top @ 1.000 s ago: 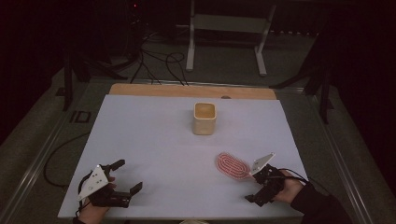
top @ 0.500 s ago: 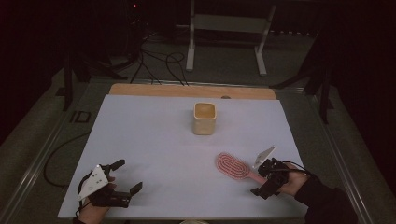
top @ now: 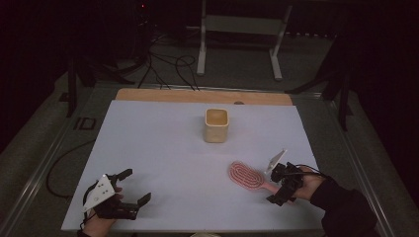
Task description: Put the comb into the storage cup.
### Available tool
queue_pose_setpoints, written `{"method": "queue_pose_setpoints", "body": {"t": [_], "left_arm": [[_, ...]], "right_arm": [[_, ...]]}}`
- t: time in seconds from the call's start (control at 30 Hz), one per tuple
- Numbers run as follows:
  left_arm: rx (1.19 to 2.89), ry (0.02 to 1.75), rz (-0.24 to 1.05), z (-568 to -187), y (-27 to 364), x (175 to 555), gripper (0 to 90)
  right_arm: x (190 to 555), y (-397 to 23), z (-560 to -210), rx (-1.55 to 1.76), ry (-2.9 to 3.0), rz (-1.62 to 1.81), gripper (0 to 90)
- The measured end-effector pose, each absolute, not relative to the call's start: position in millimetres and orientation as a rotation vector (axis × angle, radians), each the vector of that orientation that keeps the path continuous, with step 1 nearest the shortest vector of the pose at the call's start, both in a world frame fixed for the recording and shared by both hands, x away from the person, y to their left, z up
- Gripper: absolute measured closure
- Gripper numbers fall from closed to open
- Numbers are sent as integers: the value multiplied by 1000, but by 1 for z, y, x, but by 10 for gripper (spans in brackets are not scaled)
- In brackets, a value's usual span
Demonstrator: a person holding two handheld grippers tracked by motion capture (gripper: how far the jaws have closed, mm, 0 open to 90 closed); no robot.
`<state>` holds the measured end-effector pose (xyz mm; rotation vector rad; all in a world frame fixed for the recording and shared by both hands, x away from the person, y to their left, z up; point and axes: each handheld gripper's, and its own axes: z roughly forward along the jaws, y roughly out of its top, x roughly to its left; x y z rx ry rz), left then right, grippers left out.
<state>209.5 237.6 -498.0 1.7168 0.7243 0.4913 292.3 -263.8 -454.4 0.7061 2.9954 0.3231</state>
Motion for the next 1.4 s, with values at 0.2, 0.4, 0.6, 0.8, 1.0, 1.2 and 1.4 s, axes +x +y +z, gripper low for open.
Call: {"method": "queue_pose_setpoints", "body": {"t": [0.2, 0.4, 0.6, 0.8, 1.0, 1.2, 1.4], "left_arm": [[1718, 723, 489, -498, 237, 210, 1], [1718, 725, 491, -498, 238, 209, 2], [1719, 725, 492, -498, 238, 209, 1], [1717, 724, 491, -498, 238, 209, 1], [1715, 725, 491, -498, 238, 210, 2], [1715, 726, 489, -498, 238, 210, 1], [1714, 727, 487, -498, 238, 210, 2]], "right_arm": [[296, -257, -459, 691, 2988, 320, 140], [301, -253, -464, 714, 2997, 291, 243], [306, -251, -465, 730, 2991, 278, 360], [307, -248, -469, 721, 2984, 245, 474], [309, -247, -472, 724, 2974, 211, 554], [310, -246, -475, 741, 2980, 196, 603], [311, -244, -480, 752, 2977, 168, 616]]}}
